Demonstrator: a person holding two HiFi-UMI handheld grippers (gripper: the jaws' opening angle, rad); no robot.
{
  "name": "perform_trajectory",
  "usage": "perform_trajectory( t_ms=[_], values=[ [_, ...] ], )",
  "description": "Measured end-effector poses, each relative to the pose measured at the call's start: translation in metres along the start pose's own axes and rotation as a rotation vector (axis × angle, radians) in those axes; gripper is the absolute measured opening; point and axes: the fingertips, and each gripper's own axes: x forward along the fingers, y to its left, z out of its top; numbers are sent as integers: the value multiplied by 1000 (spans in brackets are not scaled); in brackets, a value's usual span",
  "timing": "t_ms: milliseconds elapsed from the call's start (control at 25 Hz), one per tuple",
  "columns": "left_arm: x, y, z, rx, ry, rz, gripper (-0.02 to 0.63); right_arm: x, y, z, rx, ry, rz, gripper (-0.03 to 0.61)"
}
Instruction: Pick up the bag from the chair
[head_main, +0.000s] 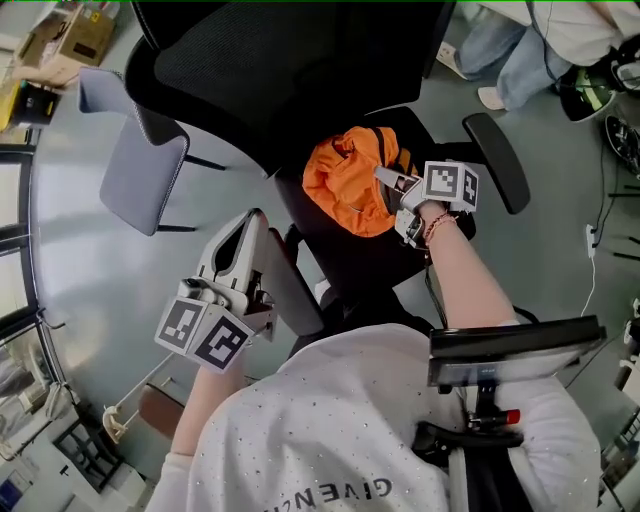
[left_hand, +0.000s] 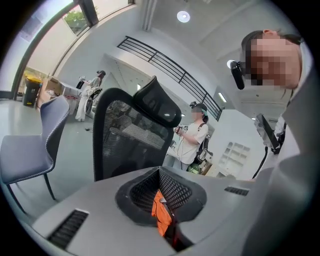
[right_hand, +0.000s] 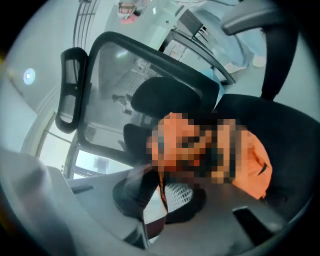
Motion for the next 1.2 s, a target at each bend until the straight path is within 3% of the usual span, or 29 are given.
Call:
perform_trajectory(
  t_ms=[200, 400, 560, 1200],
  values=[
    [-24, -2, 12, -2, -65, -39, 2, -10, 26, -10, 154, -102, 157, 29],
    [-53, -2, 18, -33, -131, -81, 2, -19, 45, -25, 230, -175, 237, 28],
    [-69, -9, 19, -64, -182, -120, 2, -31, 60, -29, 243, -229, 285, 28],
    [-106, -31, 14, -45, -193, -126, 2, -85, 124, -48, 288, -385, 495, 26]
  ],
)
